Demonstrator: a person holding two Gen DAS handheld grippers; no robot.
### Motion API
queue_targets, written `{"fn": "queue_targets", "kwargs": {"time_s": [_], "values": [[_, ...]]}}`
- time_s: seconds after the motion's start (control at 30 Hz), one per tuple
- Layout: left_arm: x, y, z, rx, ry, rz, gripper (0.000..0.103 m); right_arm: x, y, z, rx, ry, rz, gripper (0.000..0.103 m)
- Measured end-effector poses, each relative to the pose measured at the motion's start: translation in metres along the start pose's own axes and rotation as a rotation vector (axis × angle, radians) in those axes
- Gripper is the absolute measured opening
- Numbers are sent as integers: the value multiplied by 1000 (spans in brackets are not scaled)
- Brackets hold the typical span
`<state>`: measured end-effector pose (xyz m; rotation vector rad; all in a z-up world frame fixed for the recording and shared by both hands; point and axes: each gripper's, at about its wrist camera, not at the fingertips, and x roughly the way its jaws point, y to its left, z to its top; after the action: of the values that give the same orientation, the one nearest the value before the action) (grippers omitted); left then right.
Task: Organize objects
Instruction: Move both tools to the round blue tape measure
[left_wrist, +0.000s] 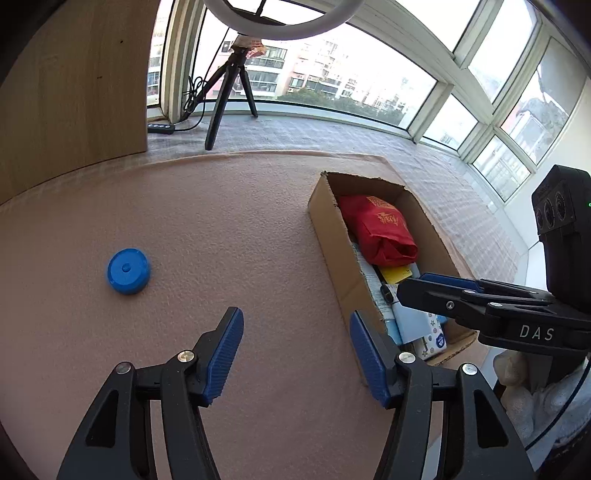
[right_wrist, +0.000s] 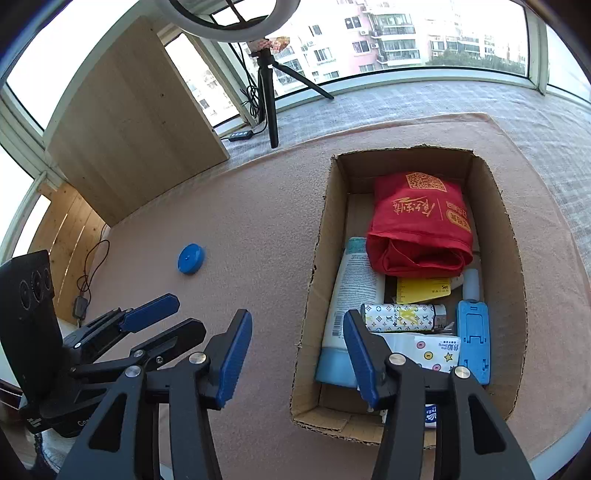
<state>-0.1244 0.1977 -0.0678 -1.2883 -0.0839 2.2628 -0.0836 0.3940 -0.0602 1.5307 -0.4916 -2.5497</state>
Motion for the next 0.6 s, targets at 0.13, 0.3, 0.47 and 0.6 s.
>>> {"fn": "queue_targets", "kwargs": {"time_s": [0.13,0.3,0.47,0.6], "values": [[-12,32,1,-28,-1,46,82,13,20,6,-24,15,23,51],[-23,73,5,-49,13,103,83,30,40,18,-24,41,64,55],[-32,112,13,-68,18,159,83,48,54,33,-20,44,80,56],[-33,135,23,-70,17,167,83,69,62,45,12,63,111,56]]}}
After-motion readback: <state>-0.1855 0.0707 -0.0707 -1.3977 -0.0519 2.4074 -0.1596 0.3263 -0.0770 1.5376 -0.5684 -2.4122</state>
